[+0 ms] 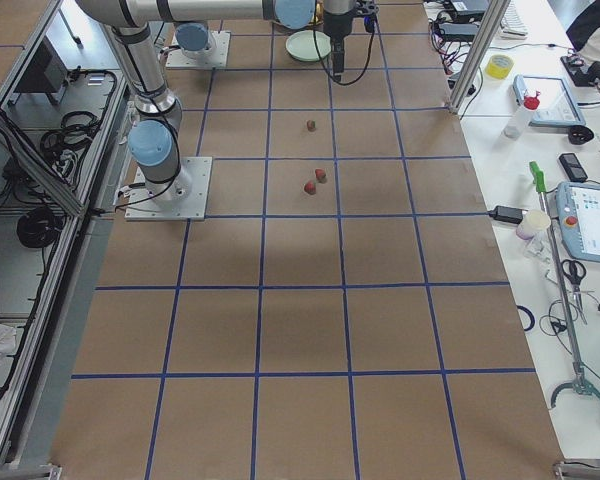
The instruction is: Collect all strawberries into plate
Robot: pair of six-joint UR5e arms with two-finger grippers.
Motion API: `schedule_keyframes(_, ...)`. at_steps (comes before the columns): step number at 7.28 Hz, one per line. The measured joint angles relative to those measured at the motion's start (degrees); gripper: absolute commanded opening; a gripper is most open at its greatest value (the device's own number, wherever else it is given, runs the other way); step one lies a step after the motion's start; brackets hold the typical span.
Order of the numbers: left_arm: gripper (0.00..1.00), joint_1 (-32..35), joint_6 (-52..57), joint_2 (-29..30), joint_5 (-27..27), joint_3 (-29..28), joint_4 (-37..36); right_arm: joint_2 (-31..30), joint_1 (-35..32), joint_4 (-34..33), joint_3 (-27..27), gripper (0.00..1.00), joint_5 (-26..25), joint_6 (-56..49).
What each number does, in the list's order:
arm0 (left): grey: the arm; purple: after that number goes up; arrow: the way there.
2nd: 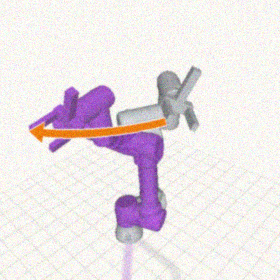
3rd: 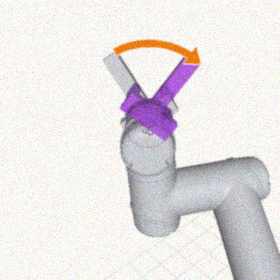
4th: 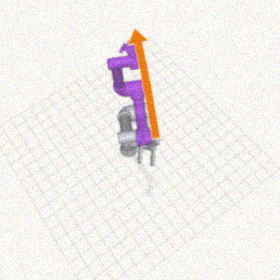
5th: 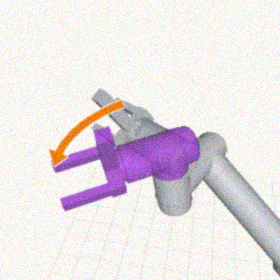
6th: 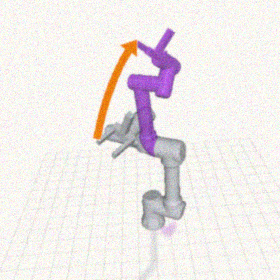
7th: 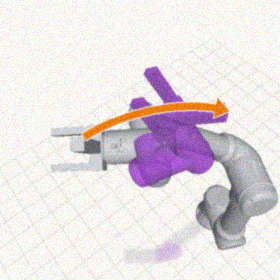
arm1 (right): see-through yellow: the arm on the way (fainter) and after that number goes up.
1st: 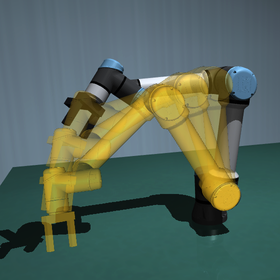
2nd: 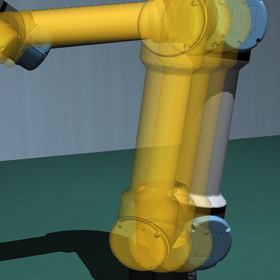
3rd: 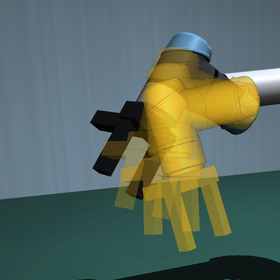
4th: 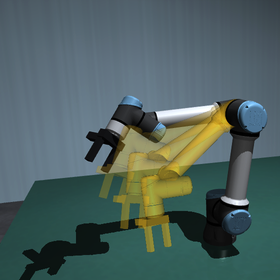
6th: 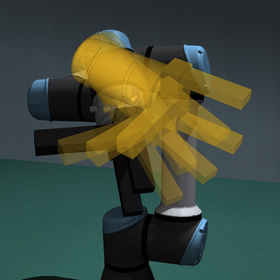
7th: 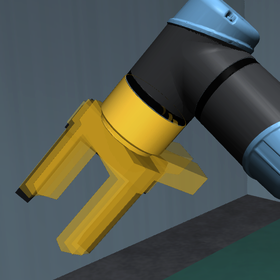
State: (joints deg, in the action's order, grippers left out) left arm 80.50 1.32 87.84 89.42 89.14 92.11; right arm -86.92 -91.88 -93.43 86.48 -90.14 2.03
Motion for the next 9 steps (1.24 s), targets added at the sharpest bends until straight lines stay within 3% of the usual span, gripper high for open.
schedule_keyframes(4, 1.0, 6.1, -2.1, -0.6, 1.1, 0.7, 0.6, -0.1, 0.0, 0.0, 0.0, 1.0, 0.0, 0.0)
schedule_keyframes(9, 1.0, 6.8, -2.6, -1.5, 0.6, 2.3, 1.6, -0.1, -0.1, 0.1, 0.0, 1.0, -0.2, 0.0)
